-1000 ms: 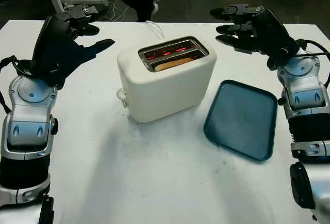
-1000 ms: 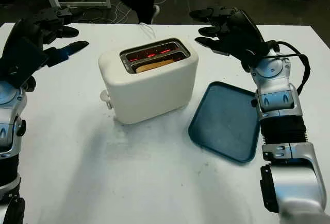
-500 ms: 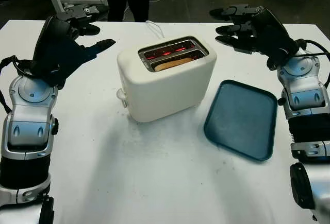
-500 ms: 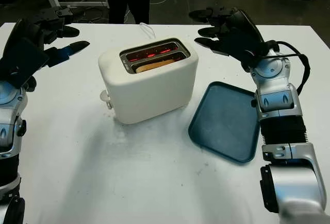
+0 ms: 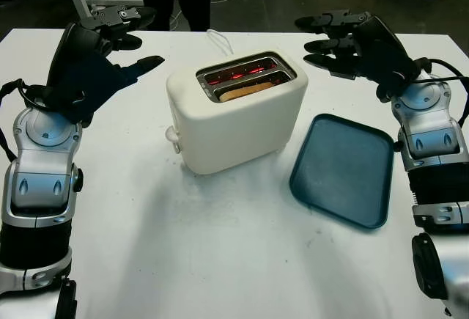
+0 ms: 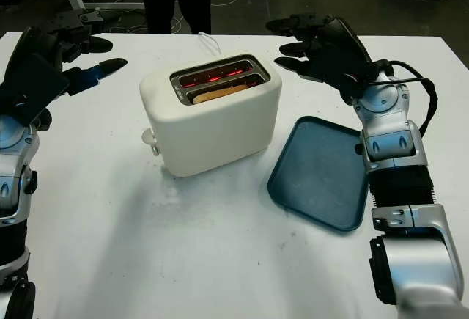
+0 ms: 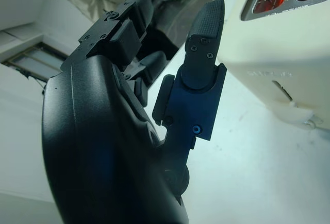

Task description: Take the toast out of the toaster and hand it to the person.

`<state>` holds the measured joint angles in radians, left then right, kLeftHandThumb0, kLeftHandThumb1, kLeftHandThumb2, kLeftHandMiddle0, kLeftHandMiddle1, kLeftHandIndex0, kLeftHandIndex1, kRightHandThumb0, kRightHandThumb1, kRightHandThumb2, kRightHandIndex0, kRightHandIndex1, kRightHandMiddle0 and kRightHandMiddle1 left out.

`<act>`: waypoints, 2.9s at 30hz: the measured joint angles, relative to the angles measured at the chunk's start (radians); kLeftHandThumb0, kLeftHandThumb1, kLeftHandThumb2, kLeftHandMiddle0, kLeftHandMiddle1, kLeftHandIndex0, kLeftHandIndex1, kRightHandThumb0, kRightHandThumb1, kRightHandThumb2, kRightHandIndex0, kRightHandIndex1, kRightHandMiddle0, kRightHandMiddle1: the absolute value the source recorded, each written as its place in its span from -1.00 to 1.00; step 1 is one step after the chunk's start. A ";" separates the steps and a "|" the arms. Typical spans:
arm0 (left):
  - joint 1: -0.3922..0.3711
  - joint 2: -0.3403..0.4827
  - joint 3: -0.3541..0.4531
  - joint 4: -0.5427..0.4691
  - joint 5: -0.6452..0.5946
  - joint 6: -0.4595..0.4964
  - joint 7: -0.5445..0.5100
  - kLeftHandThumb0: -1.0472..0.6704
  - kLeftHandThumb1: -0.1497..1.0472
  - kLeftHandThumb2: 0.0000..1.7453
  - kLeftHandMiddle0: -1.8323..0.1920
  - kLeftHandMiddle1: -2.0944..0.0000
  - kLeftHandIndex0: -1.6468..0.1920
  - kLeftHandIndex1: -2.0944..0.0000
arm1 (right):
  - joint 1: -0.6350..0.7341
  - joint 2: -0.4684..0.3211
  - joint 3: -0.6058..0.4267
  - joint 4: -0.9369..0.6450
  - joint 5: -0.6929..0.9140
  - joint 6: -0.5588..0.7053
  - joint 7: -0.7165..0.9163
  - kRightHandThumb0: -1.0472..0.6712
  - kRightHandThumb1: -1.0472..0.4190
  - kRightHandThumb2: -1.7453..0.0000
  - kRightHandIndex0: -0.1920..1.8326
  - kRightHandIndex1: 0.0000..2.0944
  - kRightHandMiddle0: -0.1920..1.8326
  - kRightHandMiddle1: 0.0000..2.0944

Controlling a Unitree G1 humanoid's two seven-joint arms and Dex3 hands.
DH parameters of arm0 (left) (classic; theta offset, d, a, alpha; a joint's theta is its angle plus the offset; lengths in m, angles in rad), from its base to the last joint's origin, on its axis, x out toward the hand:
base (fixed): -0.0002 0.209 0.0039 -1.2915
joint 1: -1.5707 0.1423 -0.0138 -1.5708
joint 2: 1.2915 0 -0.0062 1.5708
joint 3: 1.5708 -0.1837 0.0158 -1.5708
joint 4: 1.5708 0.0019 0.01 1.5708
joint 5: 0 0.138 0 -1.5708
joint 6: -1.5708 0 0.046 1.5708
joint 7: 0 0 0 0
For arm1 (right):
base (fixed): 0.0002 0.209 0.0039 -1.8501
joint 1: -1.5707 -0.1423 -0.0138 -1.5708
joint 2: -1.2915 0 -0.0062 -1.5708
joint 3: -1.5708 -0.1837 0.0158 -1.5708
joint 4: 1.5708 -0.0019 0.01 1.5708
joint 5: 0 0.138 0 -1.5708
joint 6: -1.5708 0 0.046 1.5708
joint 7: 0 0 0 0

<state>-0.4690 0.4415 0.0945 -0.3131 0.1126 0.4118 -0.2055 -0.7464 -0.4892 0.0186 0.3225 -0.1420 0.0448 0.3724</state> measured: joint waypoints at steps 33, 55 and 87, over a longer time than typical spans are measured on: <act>-0.006 -0.006 -0.006 -0.014 0.000 0.028 0.000 -0.43 0.79 -0.88 0.63 0.09 0.21 0.86 | 0.001 0.002 0.007 -0.038 -0.010 0.056 0.000 -0.14 -0.83 0.85 -0.06 -0.98 -0.14 -1.00; -0.006 -0.006 -0.005 -0.020 0.001 0.028 0.000 -0.42 0.79 -0.88 0.62 0.09 0.22 0.83 | 0.008 0.004 0.013 -0.069 -0.011 0.093 0.001 -0.11 -0.83 0.84 -0.06 -0.98 -0.14 -1.00; -0.006 -0.006 -0.003 -0.014 -0.001 0.027 0.000 -0.41 0.79 -0.88 0.64 0.08 0.26 0.79 | 0.008 0.004 0.014 -0.061 -0.004 0.086 0.013 -0.17 -0.83 0.85 -0.05 -0.98 -0.14 -1.00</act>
<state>-0.4747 0.4354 0.0912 -0.3274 0.1120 0.4385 -0.2054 -0.7387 -0.4855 0.0329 0.2611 -0.1457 0.1308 0.3858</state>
